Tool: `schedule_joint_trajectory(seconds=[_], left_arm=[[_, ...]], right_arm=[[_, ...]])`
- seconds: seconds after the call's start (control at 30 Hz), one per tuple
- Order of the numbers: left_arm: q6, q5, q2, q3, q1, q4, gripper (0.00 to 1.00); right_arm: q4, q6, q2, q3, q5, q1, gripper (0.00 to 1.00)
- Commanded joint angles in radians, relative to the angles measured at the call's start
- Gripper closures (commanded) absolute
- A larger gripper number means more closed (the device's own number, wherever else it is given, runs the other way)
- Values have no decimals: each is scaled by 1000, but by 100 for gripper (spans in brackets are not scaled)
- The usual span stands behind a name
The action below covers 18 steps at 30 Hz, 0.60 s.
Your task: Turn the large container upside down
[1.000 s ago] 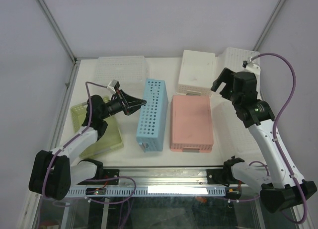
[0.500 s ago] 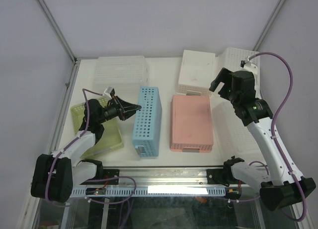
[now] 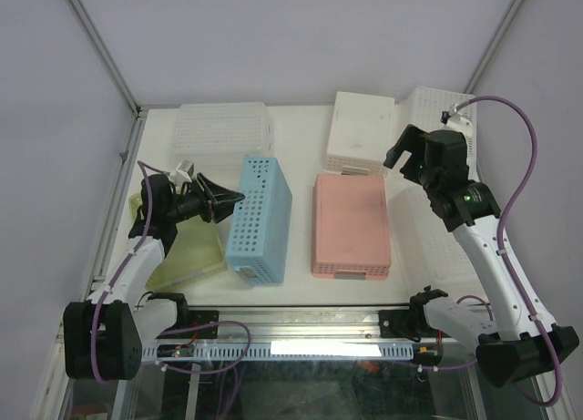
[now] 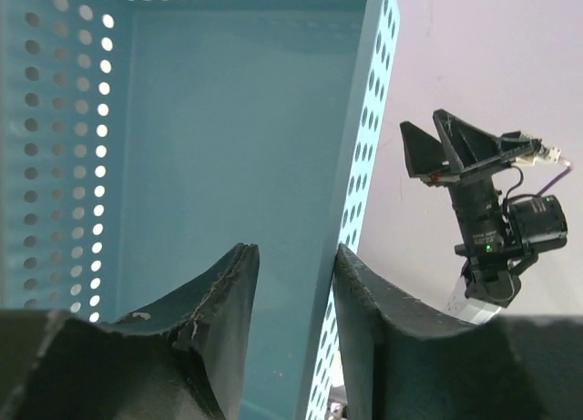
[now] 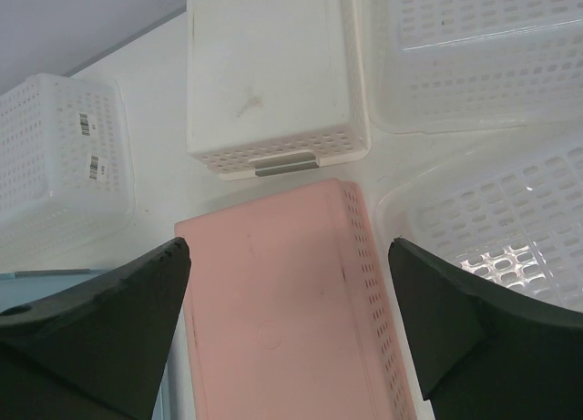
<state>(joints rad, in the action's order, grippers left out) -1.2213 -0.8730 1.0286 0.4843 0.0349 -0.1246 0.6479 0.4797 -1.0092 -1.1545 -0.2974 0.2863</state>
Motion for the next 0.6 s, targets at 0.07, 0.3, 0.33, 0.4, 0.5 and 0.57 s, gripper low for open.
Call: schedule_joint_trajectory(seconds=[0.07,0.3,0.33,0.4,0.5,0.57], left_arm=[[360,103,-6,163,-47,434,54],[519,276,26,235,-47,619,49],[532,299,32,240,-47,642,49],[551,343,43,250,-46,689,49],[560,396,46,253,-47,714,49],[554,423,37,250,-45,713,49]], right_arm=[[-55,9,20,1,2,-4,6],[-71,23,11,14,24,-4,6],[-73,24,11,17,26,-4,6],[-73,25,8,17,28,-4,6],[-74,28,6,17,33,-4,6],[-75,28,6,19,36,-3,6]])
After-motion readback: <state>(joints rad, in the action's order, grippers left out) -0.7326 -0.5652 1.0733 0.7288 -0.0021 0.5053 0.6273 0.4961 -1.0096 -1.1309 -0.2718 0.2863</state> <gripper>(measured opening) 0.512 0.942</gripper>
